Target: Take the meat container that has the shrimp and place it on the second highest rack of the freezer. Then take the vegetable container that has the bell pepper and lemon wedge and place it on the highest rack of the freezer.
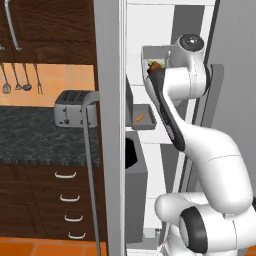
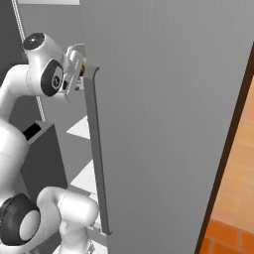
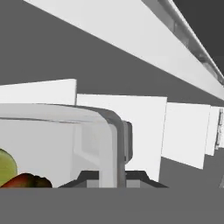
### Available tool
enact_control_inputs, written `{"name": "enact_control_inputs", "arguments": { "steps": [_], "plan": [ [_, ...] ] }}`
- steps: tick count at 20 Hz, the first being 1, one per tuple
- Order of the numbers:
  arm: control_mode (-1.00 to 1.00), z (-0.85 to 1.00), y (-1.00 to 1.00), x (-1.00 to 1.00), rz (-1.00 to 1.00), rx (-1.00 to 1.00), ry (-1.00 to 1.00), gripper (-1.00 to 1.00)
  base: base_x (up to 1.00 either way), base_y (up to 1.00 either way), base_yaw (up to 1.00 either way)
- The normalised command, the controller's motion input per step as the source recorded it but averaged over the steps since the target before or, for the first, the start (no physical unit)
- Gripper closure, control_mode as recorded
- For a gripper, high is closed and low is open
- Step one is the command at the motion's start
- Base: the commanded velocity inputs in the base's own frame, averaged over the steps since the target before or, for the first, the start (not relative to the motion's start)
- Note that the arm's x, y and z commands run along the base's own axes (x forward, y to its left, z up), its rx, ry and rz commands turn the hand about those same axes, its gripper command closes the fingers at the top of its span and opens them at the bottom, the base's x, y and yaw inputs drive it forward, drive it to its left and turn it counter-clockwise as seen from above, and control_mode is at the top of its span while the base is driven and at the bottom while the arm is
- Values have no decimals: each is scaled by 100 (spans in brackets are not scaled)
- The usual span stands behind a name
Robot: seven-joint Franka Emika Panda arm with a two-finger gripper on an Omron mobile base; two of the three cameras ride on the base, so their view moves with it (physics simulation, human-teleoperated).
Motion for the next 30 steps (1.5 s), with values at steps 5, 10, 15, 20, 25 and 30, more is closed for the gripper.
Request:
{"name": "enact_control_inputs", "arguments": {
  "steps": [5, 10, 15, 20, 25, 30],
  "plan": [
    [-100, 0, 0, 69, 0, 0, 0, 100, 0, 0, 0],
    [-100, -4, 0, 58, 0, 0, 0, 100, 0, 0, 0],
    [-100, -19, 0, 55, 0, 0, 0, 100, 0, 0, 0],
    [-100, -1, 0, 69, 0, 0, 0, 100, 0, 0, 0],
    [-100, -6, 0, 51, 0, 0, 0, 100, 0, 0, 0],
    [-100, -14, 0, 30, 0, 0, 0, 100, 0, 0, 0]
  ]
}}
